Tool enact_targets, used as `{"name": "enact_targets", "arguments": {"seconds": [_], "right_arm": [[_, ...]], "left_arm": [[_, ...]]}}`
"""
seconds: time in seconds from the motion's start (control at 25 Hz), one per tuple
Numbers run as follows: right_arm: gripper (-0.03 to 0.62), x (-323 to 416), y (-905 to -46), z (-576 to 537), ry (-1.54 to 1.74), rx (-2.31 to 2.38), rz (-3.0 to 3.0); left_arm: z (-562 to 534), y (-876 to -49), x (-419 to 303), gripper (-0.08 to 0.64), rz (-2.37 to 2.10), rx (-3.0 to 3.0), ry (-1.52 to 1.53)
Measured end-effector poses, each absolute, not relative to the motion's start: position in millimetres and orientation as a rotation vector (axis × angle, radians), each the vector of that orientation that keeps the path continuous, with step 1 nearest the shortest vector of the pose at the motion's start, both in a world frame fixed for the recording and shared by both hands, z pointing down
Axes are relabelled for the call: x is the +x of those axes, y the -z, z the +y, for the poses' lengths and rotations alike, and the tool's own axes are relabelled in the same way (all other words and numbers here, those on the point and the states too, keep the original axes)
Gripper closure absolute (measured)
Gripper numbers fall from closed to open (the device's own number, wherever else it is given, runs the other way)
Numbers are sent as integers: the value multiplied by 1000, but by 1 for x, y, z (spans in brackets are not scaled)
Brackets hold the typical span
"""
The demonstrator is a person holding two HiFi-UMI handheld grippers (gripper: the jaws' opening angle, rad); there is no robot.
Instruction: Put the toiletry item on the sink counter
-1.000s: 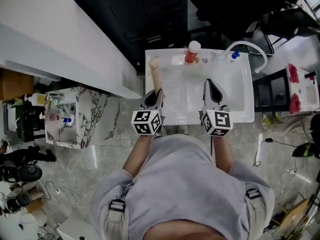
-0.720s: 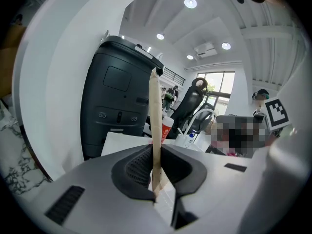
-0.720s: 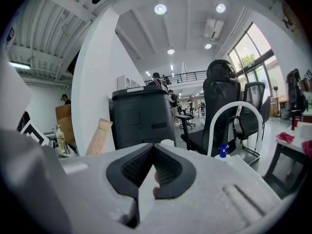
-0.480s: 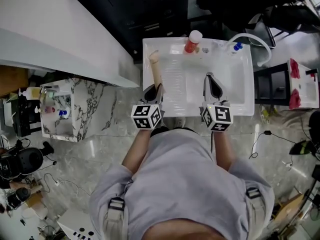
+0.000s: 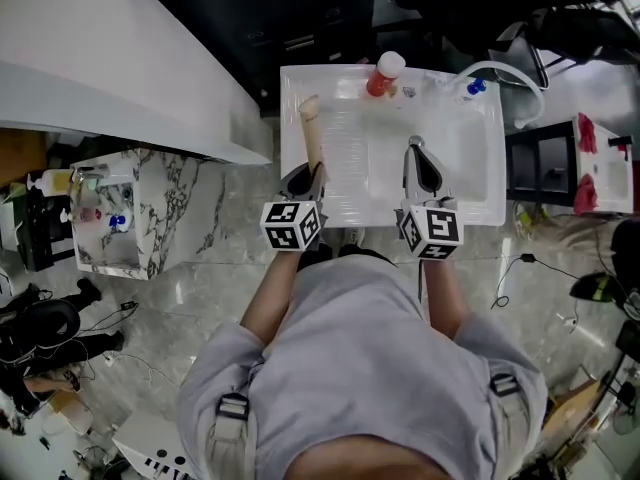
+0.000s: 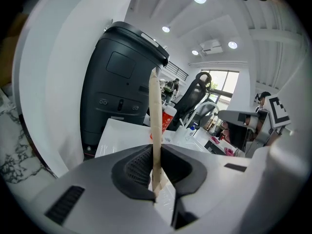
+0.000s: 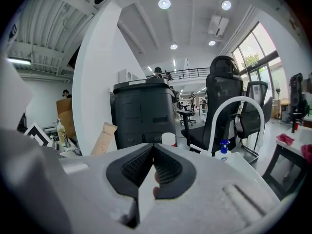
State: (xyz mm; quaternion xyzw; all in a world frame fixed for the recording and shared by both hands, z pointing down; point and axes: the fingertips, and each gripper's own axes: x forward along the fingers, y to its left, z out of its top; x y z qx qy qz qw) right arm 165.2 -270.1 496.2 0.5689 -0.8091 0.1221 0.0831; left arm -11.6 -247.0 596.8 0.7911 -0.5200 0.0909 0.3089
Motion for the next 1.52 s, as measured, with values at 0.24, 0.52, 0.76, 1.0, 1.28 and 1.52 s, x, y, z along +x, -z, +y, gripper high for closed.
{"name": "enact_targets", "arguments": {"seconds": [0.24,0.52,0.76,1.0,1.28,1.52], "right_arm": [[588,163,-505,-269,-391,1695,-2402],[588,164,-517,-262,-423,1694,-2379],[588,167,-522,-257,-437,1703,-2365],[588,170,-530,-253,-452,1707,-2346],[588,172,-538,-253,-472,1703,-2331],[588,170,-540,-252,-476,1697,-2332]], "left_arm": [[-245,-606,-13,520,-1360,2076,-265],[-239,-624,-9,520,-1320,2039,-288],[-236,-637,-5,520,-1279,2020,-321],[-233,-652,-5,520,-1259,1990,-347],[-231,-668,-5,520,-1246,1962,-388],[-229,-681,-6,520,-1232,1935,-417]]}}
